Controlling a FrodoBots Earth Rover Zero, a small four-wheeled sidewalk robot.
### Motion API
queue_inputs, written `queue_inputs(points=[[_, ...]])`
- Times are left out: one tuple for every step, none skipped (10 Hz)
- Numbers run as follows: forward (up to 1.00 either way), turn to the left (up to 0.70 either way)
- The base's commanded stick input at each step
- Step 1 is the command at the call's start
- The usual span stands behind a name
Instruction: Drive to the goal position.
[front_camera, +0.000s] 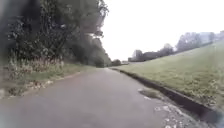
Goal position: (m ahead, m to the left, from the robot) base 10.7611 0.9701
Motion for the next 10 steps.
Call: queue_inputs(points=[[1.00, -0.25], [1.00, -0.29], [1.00, -0.33], [1.00, -0.27], [1.00, -0.13], [1.00, -0.05], [1.00, -0.03], [1.00, 0.01], [1.00, 0.05], [1.00, 0.10]])
